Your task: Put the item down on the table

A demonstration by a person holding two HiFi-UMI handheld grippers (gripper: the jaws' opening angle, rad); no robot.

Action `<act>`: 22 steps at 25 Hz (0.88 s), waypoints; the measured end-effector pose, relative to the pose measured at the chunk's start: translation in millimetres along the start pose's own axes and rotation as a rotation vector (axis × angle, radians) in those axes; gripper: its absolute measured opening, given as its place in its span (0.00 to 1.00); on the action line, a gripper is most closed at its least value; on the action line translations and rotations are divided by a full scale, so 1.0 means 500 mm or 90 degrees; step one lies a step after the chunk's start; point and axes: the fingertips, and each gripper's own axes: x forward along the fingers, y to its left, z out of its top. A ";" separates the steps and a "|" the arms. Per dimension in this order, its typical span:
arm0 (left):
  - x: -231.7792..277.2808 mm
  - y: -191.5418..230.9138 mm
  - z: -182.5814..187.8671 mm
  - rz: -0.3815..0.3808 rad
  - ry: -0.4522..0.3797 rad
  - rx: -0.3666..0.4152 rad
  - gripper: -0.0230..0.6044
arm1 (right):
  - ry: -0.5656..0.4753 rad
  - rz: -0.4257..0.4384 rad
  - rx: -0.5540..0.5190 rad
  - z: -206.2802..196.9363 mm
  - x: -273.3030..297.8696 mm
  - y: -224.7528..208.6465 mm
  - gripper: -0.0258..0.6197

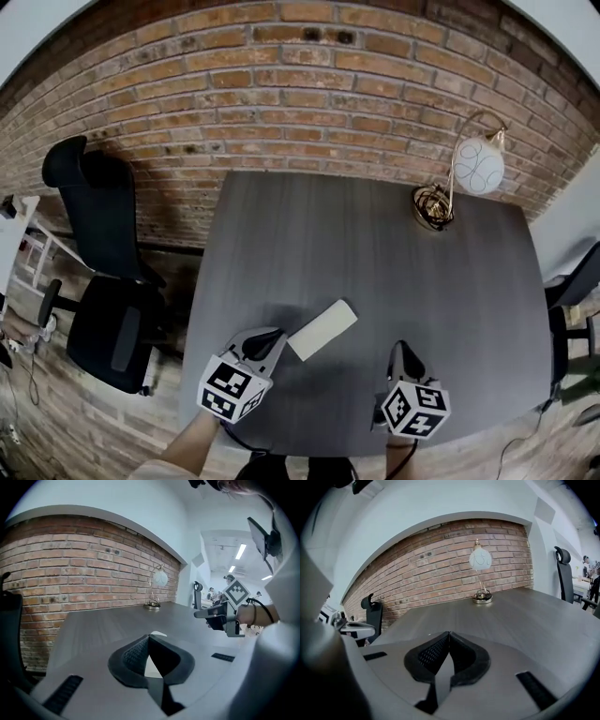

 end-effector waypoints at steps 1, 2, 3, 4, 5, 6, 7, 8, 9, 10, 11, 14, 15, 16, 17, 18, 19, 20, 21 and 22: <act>-0.010 0.003 0.007 0.012 -0.006 -0.006 0.06 | -0.004 0.005 -0.005 0.009 -0.003 0.007 0.09; -0.021 0.007 0.014 0.025 -0.012 -0.011 0.06 | -0.008 0.009 -0.010 0.019 -0.007 0.013 0.09; -0.031 0.012 0.022 0.039 -0.018 -0.015 0.06 | -0.012 0.014 -0.015 0.029 -0.010 0.018 0.09; -0.040 0.019 0.032 0.054 -0.025 -0.019 0.06 | -0.017 0.019 -0.020 0.040 -0.013 0.023 0.09; -0.049 0.026 0.043 0.069 -0.034 -0.023 0.06 | -0.022 0.023 -0.025 0.051 -0.015 0.028 0.09; -0.059 0.034 0.054 0.085 -0.045 -0.030 0.06 | -0.027 0.028 -0.031 0.063 -0.018 0.033 0.09; -0.068 0.042 0.067 0.103 -0.057 -0.037 0.06 | -0.033 0.032 -0.037 0.074 -0.020 0.037 0.09; -0.078 0.050 0.080 0.120 -0.071 -0.044 0.06 | -0.038 0.037 -0.043 0.085 -0.022 0.043 0.09; -0.088 0.056 0.094 0.138 -0.089 -0.052 0.06 | -0.043 0.042 -0.049 0.095 -0.024 0.048 0.09; -0.100 0.062 0.108 0.156 -0.110 -0.061 0.06 | -0.048 0.047 -0.055 0.105 -0.026 0.054 0.09; -0.111 0.067 0.122 0.174 -0.133 -0.072 0.06 | -0.053 0.053 -0.061 0.115 -0.028 0.061 0.09; -0.142 0.081 0.161 0.226 -0.192 -0.107 0.06 | -0.072 0.071 -0.080 0.150 -0.031 0.082 0.09; -0.149 0.084 0.173 0.242 -0.206 -0.110 0.06 | -0.079 0.077 -0.086 0.161 -0.031 0.089 0.09; -0.156 0.087 0.186 0.258 -0.218 -0.110 0.06 | -0.086 0.083 -0.092 0.172 -0.031 0.096 0.09; -0.162 0.090 0.199 0.272 -0.228 -0.108 0.06 | -0.093 0.088 -0.097 0.184 -0.030 0.104 0.09; -0.168 0.093 0.211 0.286 -0.238 -0.109 0.06 | -0.102 0.093 -0.102 0.196 -0.031 0.111 0.09; -0.174 0.095 0.222 0.298 -0.245 -0.112 0.06 | -0.109 0.098 -0.106 0.208 -0.032 0.118 0.09; -0.180 0.098 0.231 0.309 -0.251 -0.118 0.06 | -0.116 0.103 -0.110 0.218 -0.036 0.125 0.09; -0.185 0.100 0.237 0.316 -0.255 -0.125 0.06 | -0.121 0.108 -0.113 0.227 -0.039 0.133 0.09; -0.190 0.102 0.243 0.320 -0.258 -0.132 0.06 | -0.126 0.113 -0.116 0.235 -0.042 0.140 0.09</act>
